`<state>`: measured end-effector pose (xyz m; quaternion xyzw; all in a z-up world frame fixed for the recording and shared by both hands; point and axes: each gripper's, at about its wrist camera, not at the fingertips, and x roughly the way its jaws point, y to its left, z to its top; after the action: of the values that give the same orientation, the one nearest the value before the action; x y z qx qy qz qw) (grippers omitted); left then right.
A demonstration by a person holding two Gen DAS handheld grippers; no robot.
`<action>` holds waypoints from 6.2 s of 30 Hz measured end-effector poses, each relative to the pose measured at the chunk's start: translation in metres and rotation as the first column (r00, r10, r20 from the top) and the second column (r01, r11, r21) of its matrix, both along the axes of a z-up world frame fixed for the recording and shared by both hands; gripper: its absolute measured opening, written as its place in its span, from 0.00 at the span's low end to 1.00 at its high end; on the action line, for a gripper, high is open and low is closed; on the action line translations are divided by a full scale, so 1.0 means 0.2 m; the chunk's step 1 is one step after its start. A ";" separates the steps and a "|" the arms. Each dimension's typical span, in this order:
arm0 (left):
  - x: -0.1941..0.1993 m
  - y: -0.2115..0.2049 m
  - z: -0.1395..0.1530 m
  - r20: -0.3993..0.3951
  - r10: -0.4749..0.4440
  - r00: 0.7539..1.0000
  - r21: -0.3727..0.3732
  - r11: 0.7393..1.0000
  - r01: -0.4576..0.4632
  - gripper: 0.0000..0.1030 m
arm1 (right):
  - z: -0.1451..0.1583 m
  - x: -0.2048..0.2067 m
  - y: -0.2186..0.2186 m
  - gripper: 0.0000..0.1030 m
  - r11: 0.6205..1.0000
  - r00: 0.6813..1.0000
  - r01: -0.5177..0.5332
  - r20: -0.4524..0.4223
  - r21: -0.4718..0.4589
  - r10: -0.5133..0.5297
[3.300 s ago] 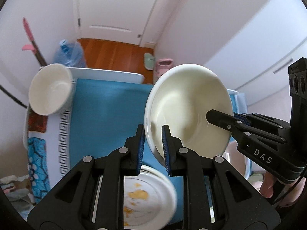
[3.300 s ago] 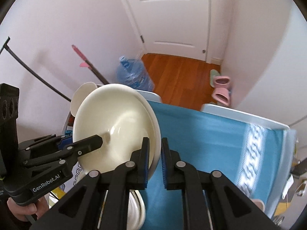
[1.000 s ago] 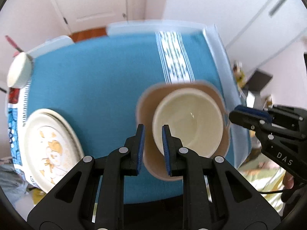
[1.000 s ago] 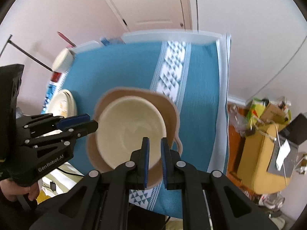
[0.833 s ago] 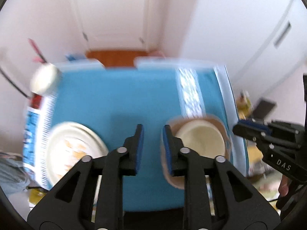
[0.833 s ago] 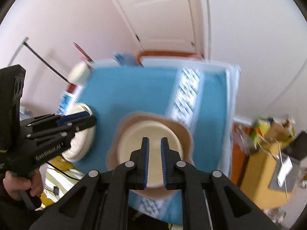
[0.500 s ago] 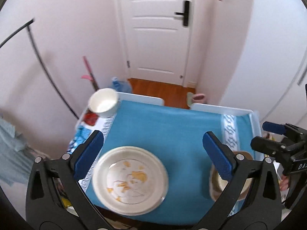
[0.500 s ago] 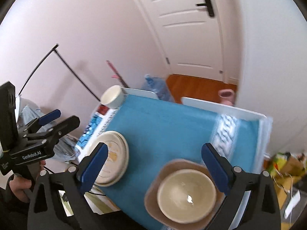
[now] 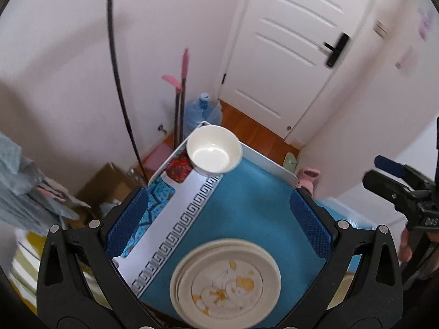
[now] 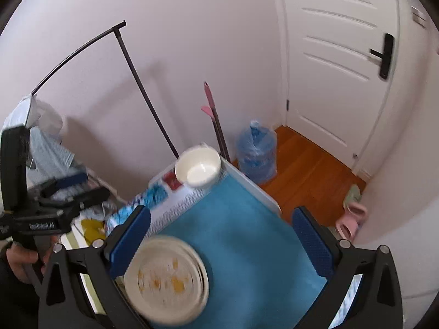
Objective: Organize plates and bowls
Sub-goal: 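Grip the rim of the white bowl with the right tool, then carry the white bowl with the right tool onto the cream bowl, then open the right tool and lift it away from the bowls, then grip the rim of the taupe dish holding the bowls with the right tool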
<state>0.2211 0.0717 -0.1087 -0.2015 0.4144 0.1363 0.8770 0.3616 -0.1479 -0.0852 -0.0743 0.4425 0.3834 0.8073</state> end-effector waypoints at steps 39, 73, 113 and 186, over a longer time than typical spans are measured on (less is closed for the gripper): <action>0.79 0.48 -0.96 -0.224 -0.079 0.971 -0.248 0.969 0.022 0.14 | -1.03 0.56 0.82 0.12 0.980 0.943 -0.051 -0.332 -0.192 -0.015; 0.22 -1.16 -0.41 -0.185 -0.491 0.852 -0.210 0.866 0.453 0.14 | -0.39 -0.29 -0.75 0.12 0.908 0.889 0.358 -0.218 -0.217 -0.402; -0.07 -1.84 -0.76 -0.434 -0.595 0.677 -0.059 0.768 0.637 0.14 | -0.74 -0.77 -1.35 0.12 0.855 0.793 0.437 -0.329 -0.281 -0.513; -0.28 -1.59 -0.93 -0.316 -0.750 0.581 0.058 0.596 0.801 0.79 | -0.92 -0.97 -1.36 0.62 0.822 0.857 0.351 -0.199 -0.448 -0.475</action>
<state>0.1659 -0.2462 -0.2947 0.1071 0.5556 -0.1977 0.8005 0.1683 -0.4199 -0.2684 -0.0778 0.6338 0.1062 0.7622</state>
